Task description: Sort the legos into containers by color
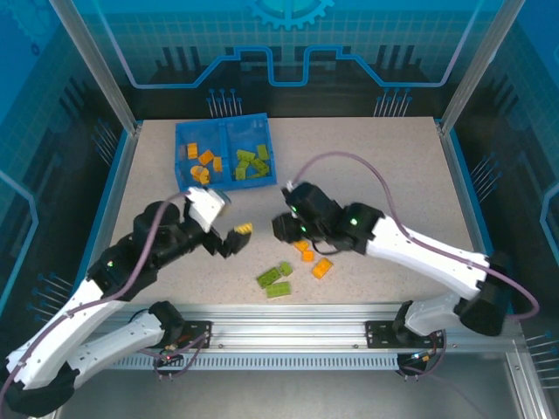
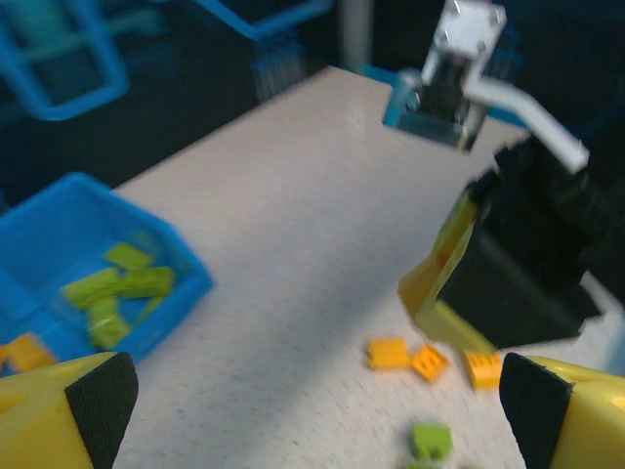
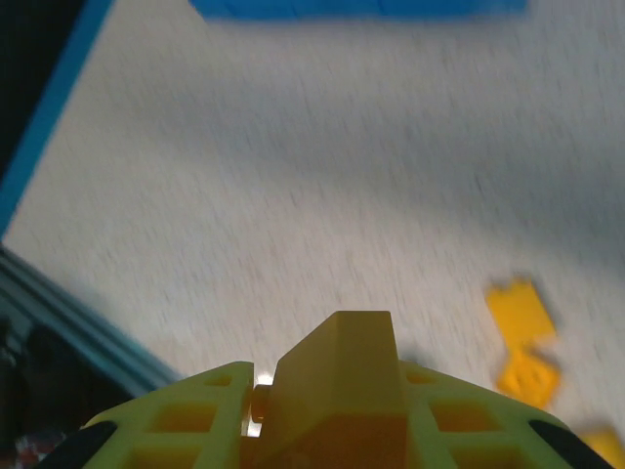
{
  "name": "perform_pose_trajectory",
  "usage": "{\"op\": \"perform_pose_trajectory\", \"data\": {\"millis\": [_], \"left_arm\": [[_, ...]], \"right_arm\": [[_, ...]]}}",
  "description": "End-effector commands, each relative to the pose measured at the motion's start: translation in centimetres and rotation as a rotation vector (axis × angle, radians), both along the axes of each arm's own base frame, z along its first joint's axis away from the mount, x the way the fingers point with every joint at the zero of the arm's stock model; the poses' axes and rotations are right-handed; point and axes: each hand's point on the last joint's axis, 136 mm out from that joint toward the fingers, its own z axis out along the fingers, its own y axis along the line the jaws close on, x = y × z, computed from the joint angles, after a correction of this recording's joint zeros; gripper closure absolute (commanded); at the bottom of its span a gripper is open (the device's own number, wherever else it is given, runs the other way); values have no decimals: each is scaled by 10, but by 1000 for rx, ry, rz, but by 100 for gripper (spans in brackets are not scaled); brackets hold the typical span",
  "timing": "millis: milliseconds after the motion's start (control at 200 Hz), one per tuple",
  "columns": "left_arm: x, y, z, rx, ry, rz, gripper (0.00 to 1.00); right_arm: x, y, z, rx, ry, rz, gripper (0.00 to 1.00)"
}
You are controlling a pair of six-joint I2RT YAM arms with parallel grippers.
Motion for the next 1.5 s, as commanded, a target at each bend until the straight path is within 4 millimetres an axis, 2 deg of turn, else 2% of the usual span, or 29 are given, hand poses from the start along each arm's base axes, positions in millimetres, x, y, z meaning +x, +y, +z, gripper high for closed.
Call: {"op": "perform_pose_trajectory", "data": {"millis": [0,120,320,440,480,495,545,780,910,1016,1046,1256,1351,1496], "left_arm": [[24,55,13,-207,93,427,1],[23,78,14,-321,134,571,2],[22,93,1,-335,184,669,5],[21,94,-5,-364,211,690,6],[20,94,-6,-381,214,688,6],[20,93,-7,-387,216,686,6],[19,93,-9,-405,222,687,6],[14,88,-20,-380,251,648,7],[13,86,-25,-362,263,636,7],[14,85,-27,-359,268,635,6],[14,85,-28,-360,270,635,6],[14,87,-33,-344,280,653,6],[12,87,-37,-340,296,655,6],[11,82,-50,-312,344,638,6]], "right_arm": [[48,42,15,57,-90,63,72],[92,79,16,78,-111,81,72],[147,129,-14,-25,-176,127,71],[177,148,-28,-104,-239,135,71],[185,153,-25,-117,-268,137,71],[190,156,-37,-135,-263,142,71],[200,163,-42,-151,-279,145,71],[243,178,-66,-151,-351,133,70],[250,187,-59,-120,-408,161,65],[251,194,-46,-66,-434,167,47],[251,195,-42,-51,-441,165,44],[252,197,-20,3,-464,151,42],[243,193,1,24,-453,168,43],[212,173,50,52,-395,200,39]]}}
